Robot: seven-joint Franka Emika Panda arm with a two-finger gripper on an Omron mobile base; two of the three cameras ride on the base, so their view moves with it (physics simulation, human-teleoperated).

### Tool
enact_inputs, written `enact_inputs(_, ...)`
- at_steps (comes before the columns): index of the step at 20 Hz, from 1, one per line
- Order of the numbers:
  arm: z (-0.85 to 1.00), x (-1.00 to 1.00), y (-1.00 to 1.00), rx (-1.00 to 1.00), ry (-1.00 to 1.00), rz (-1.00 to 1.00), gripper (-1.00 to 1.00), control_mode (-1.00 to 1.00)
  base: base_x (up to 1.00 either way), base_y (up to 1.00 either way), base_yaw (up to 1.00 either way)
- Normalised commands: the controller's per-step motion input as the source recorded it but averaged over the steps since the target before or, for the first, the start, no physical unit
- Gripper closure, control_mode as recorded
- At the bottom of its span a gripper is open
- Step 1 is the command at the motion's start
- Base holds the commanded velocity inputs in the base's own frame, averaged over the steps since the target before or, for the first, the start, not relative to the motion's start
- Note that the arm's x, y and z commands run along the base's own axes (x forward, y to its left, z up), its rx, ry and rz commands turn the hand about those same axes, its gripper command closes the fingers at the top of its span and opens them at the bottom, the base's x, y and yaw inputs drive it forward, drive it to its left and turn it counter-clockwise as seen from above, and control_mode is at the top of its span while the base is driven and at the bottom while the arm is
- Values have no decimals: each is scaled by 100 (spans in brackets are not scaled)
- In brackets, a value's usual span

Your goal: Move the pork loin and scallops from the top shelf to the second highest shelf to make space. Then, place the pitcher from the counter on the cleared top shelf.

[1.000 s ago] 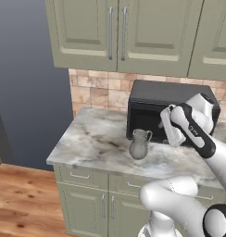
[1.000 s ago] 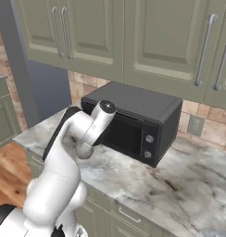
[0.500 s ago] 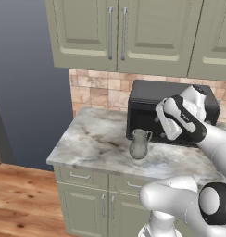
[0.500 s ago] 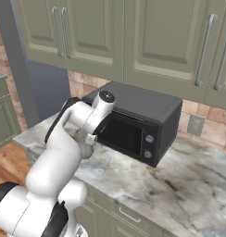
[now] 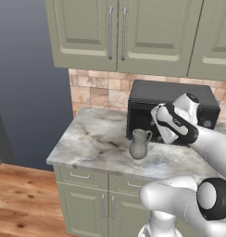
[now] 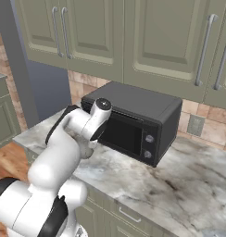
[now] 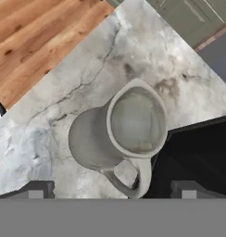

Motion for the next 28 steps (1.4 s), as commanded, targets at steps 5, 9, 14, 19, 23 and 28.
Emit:
enact_inputs(5,-29,36,5,-5,-1,10,-100,-100,0,0,0)
enact_inputs(9,-21,40,0,-2,0,9,-100,-100,0,0,0)
enact_inputs(14,-16,40,0,-1,0,9,-100,-100,0,0,0)
enact_inputs(19,-10,33,8,-3,0,8,-100,-100,0,0,0)
enact_inputs(23,-1,27,10,-4,0,6,-100,-100,0,0,0)
enact_inputs(28,-2,24,23,-7,0,5,100,-100,0,0,0)
